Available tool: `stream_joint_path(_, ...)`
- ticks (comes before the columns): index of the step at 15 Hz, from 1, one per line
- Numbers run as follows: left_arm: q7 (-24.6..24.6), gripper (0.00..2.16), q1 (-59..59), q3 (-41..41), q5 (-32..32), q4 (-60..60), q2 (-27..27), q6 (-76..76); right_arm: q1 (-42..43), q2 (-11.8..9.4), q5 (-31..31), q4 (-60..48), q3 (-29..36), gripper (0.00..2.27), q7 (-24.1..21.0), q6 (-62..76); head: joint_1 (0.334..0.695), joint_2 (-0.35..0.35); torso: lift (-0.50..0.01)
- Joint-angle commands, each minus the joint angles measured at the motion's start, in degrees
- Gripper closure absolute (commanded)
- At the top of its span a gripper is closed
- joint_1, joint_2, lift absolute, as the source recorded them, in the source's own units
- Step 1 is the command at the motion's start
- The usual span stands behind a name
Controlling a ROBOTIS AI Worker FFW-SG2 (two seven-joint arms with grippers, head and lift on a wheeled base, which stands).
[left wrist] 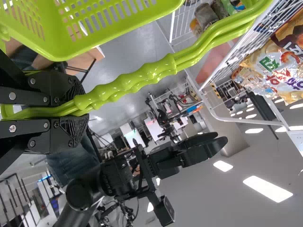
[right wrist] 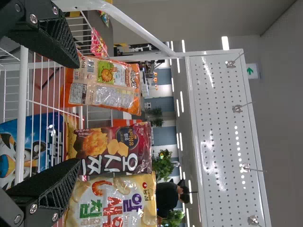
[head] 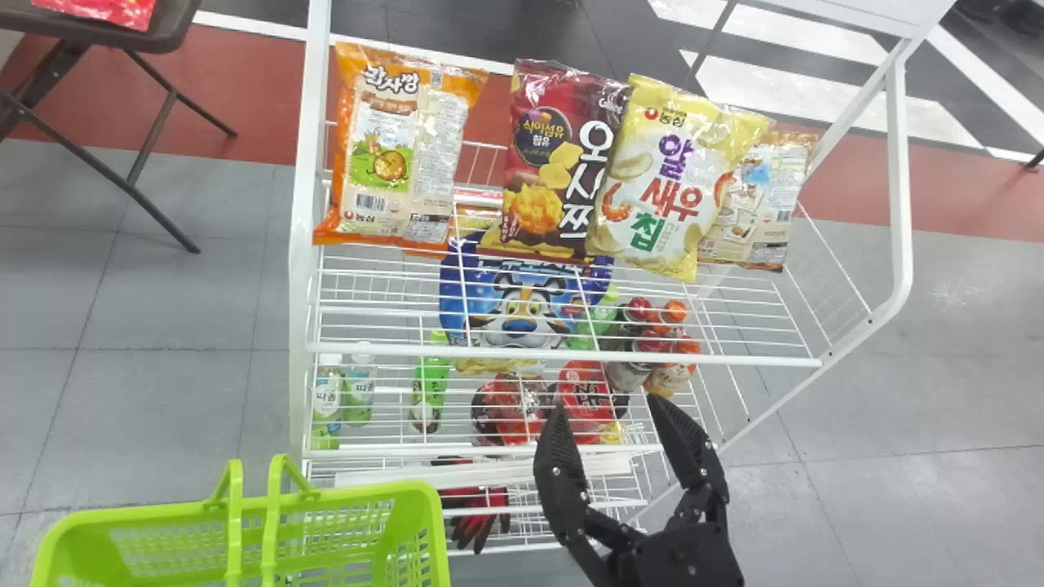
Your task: Hold basket handle with left hand then pick Gamjakkang with right hand and place into basket
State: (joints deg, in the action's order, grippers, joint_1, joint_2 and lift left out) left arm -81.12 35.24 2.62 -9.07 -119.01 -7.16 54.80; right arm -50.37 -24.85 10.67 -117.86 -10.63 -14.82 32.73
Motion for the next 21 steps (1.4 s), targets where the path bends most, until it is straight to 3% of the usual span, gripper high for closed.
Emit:
stream_joint_path(1, 0.00, 2.06, 0.00, 0.02, 0.02, 0.01, 0.04, 0.00, 0.01, 0.07, 0.06, 0.00, 0.00, 0.11, -0.04, 0.00, 0.695, -0.350, -0.020)
stream_joint_path(9, 0.18, 2.06, 0.00, -0.68, 1.07, -0.17, -0.05, 0.18, 0.01, 0.07, -0.03, -0.09, 0.00, 0.11, -0.04, -0.35, 0.695, -0.350, -0.020)
stream_joint_path(13, 0.53, 2.06, 0.00, -1.65, 2.39, -0.34, -0.05, 0.53, 3.08, 0.33, -0.30, -1.23, -0.35, 0.10, 0.05, -7.56, 0.695, -0.350, -0.020)
stream_joint_path(21, 0.88, 2.06, -0.35, -3.14, 3.18, -0.08, -0.66, 1.06, 20.66, 5.69, -0.82, -0.44, -3.96, 0.14, 0.49, -27.07, 0.695, -0.325, -0.020)
